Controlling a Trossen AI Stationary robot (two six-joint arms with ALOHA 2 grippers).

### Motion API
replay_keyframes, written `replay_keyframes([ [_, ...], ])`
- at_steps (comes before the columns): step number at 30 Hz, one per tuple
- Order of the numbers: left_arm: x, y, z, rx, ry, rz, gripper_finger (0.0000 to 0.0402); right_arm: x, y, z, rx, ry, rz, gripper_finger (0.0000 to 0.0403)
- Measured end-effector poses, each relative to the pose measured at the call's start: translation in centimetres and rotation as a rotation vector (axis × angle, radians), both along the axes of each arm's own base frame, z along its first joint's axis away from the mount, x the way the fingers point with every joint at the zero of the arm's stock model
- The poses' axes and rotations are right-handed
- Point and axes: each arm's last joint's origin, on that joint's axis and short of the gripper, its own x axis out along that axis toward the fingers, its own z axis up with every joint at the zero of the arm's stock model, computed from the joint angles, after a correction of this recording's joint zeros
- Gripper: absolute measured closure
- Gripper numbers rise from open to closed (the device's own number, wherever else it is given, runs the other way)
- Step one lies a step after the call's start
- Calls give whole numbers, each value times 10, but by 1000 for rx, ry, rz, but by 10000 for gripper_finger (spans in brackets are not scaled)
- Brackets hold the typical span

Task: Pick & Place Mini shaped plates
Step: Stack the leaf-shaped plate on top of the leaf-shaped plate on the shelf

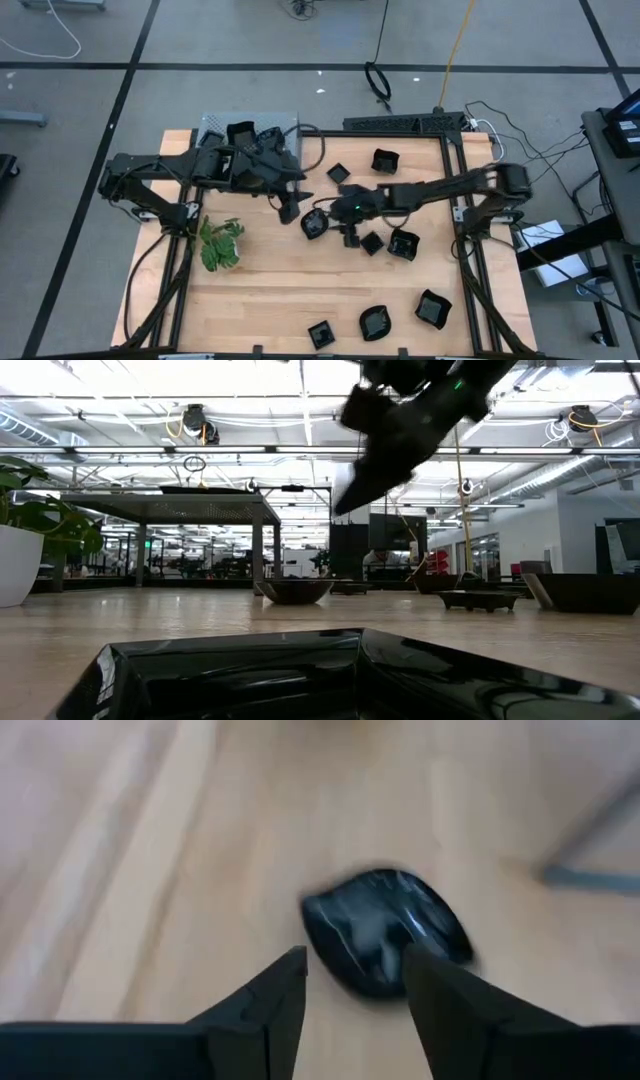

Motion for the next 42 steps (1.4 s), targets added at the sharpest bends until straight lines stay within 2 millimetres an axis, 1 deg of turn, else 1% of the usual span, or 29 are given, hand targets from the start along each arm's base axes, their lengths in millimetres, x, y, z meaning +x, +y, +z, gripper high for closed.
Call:
replay_keyframes([
  [4,-10,1,-12,82,184,-68,174,-27,-2,34,-57,3,-54,251],
  [6,-13,1,-17,130,249,-116,174,-43,-3,50,-87,5,-84,253],
  [8,-14,0,-26,170,303,-171,174,-58,-4,66,-116,-18,-120,254],
  [12,-14,-1,-51,233,411,-282,174,-89,-5,88,-116,-23,-221,253],
  [14,-14,-2,-66,257,451,-349,174,-106,-6,94,-99,-33,-270,254],
  [16,-11,-2,-85,296,485,-416,174,-121,-6,97,-72,-69,-307,257],
  [20,-6,-5,-118,386,473,-552,174,-147,-5,91,-16,-127,-367,261],
  [24,0,-6,-151,481,381,-675,174,-165,-5,76,57,-196,-415,260],
  [26,2,-7,-164,522,316,-687,174,-171,-5,66,87,-221,-431,258],
  [32,1,-10,-194,480,258,-714,174,-183,-4,35,133,-234,-460,257],
  [34,2,-13,-204,468,291,-735,174,-186,-4,25,145,-220,-472,257],
  [37,10,-17,-221,487,323,-778,174,-189,-4,14,151,-195,-484,257],
  [40,17,-18,-240,542,386,-775,174,-190,-4,7,154,-175,-492,257],
  [42,20,-16,-251,595,444,-754,174,-190,-4,6,153,-172,-493,257],
])
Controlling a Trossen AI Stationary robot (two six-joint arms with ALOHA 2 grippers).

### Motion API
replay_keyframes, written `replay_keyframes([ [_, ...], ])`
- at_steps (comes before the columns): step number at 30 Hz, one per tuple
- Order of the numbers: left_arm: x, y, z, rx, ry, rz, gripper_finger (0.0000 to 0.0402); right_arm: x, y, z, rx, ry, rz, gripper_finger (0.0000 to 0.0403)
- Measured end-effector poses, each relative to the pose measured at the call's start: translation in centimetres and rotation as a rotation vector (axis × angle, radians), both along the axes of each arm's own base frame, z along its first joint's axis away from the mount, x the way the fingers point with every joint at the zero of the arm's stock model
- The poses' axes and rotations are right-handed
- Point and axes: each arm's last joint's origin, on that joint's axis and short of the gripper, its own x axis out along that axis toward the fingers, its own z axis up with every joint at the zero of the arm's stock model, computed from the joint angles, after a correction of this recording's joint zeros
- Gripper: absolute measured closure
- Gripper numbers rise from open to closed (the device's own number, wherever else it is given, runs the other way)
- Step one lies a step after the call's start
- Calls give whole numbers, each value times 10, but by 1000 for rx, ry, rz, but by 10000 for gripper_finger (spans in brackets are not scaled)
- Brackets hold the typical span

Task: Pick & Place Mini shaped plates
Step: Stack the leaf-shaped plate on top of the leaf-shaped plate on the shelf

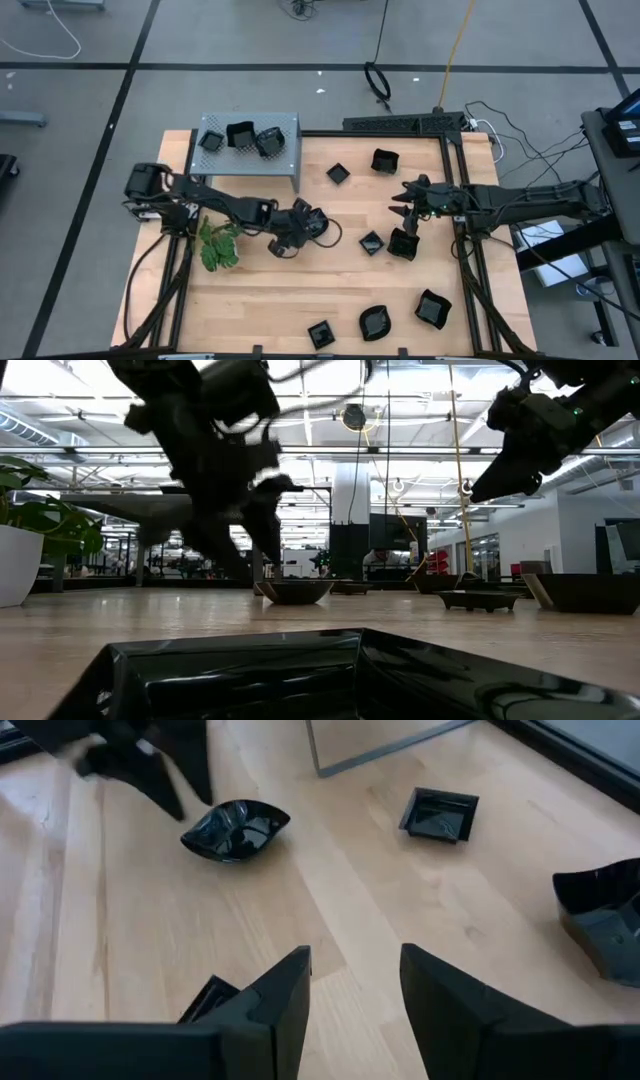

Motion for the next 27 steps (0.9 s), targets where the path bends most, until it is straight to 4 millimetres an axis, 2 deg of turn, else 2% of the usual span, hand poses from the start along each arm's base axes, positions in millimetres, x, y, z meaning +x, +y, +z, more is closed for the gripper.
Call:
replay_keyframes([
  [5,5,3,-19,115,40,20,174,0,0,0,-6,-2,2,257],
  [10,7,2,-25,145,57,-20,176,0,0,0,-10,-5,-1,259],
  [12,7,1,-25,159,59,-34,188,0,-1,1,-19,-5,-16,260],
  [16,8,1,-26,153,54,-40,247,0,-1,1,-20,-5,-18,261],
  [23,8,2,-27,83,42,12,385,0,-1,1,-20,-5,-18,262],
  [27,12,1,-21,43,26,57,387,0,-1,1,-20,-5,-19,262],
])
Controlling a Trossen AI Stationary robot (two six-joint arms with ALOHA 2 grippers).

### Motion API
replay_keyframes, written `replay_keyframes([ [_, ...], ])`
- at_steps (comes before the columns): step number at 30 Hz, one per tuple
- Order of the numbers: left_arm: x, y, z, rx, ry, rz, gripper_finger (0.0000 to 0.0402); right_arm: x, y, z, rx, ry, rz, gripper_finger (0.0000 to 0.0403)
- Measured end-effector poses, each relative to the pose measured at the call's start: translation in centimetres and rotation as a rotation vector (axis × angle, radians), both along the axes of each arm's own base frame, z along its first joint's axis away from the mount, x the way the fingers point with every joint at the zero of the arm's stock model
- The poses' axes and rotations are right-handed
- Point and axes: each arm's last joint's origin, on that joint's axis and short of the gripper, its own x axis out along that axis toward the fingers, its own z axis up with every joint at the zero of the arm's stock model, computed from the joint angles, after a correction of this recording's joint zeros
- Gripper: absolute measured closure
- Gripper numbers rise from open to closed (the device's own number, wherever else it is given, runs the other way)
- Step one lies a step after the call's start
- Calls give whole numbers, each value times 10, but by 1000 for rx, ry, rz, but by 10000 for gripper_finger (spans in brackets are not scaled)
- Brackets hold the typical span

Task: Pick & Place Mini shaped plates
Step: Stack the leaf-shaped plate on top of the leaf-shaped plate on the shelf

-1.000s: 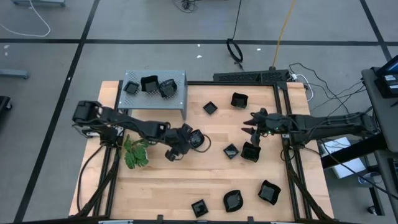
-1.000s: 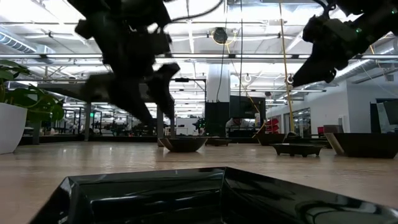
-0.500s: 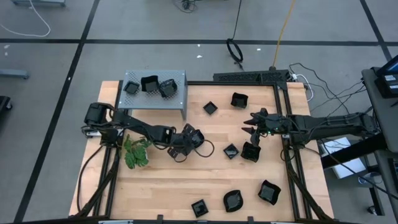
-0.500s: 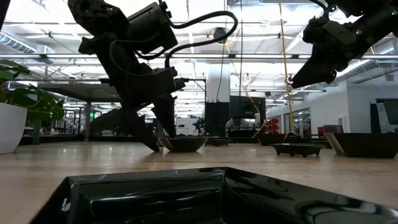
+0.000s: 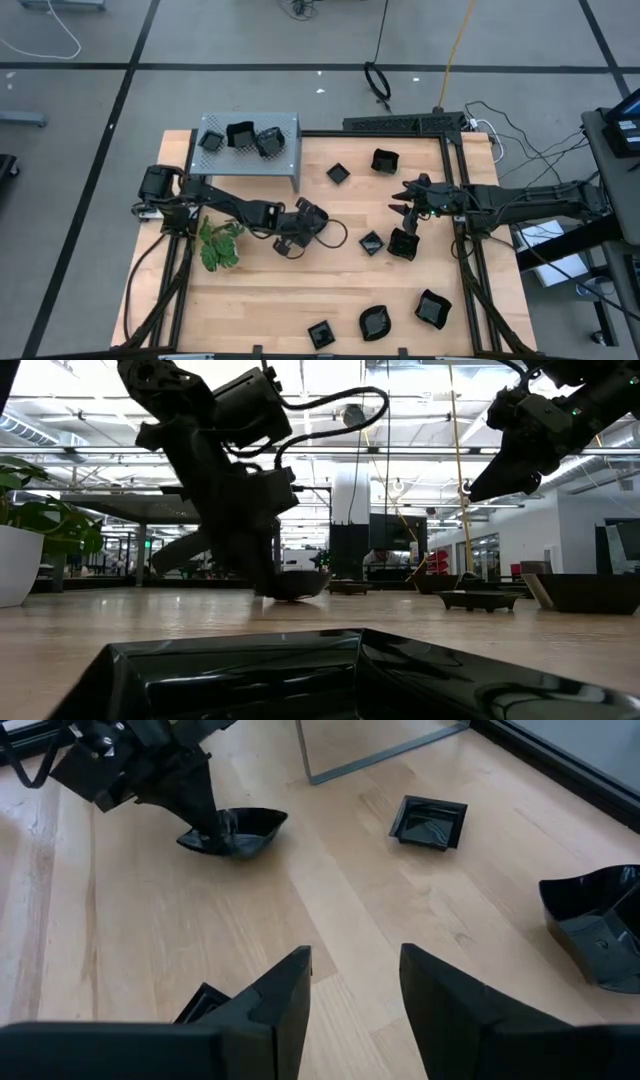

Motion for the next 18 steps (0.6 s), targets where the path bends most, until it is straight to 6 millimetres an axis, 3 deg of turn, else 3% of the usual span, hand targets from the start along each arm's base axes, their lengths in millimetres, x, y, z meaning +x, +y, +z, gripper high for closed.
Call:
replay_keyframes([
  [5,13,-2,33,-19,-111,-4,396,0,0,0,0,0,0,262],
  [11,26,9,99,-16,-322,43,393,0,0,0,-1,-5,-1,262],
  [18,15,35,173,162,-442,34,386,0,0,1,3,-9,-5,262],
])
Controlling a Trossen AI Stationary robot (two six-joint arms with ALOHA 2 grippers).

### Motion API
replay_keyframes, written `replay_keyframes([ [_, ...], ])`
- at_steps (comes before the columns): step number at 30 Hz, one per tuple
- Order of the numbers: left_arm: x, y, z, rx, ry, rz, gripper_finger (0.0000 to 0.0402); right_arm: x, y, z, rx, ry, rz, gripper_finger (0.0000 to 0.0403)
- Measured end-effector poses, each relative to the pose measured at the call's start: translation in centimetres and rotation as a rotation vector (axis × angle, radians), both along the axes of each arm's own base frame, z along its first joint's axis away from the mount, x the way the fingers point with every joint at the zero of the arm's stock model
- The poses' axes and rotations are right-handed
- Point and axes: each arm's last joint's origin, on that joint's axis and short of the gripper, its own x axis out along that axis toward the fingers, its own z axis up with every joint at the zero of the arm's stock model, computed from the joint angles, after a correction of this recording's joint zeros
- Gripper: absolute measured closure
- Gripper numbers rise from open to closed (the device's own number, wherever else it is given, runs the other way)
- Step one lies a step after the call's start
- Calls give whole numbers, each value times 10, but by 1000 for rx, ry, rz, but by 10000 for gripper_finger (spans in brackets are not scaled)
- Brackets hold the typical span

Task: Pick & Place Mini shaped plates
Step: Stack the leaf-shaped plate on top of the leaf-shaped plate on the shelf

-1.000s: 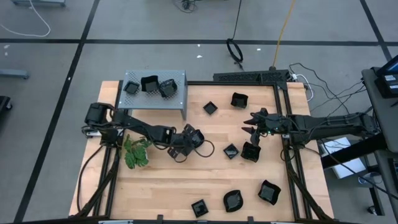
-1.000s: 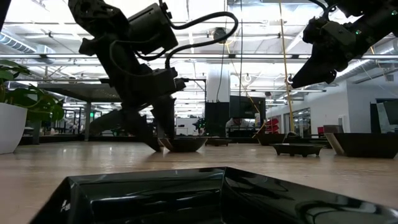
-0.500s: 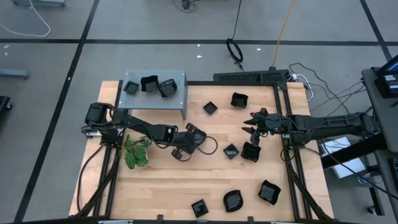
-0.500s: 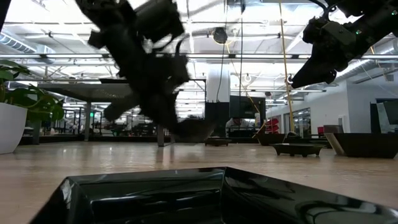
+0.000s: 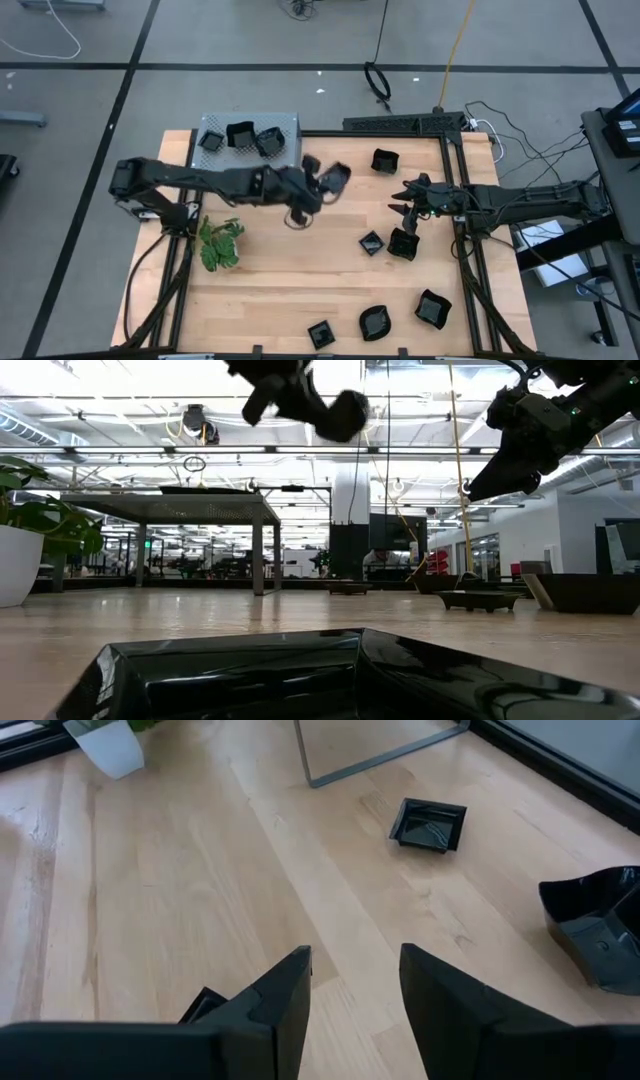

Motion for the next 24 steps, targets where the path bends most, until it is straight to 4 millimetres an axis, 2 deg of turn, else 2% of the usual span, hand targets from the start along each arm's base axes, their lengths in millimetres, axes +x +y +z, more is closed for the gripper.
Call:
replay_keyframes([
  [4,-20,21,23,126,80,57,394,0,0,0,0,0,0,262],
  [8,-41,43,31,216,240,175,392,0,0,0,0,1,-1,262],
  [11,-56,59,31,206,309,311,384,0,0,0,-4,0,-3,261],
  [15,-66,73,26,115,333,447,396,0,-1,0,-32,2,-37,261],
  [18,-72,79,23,137,417,437,393,-1,-2,0,-63,9,-46,261],
  [24,-81,92,20,303,633,275,383,-1,-2,0,-88,18,-31,261],
])
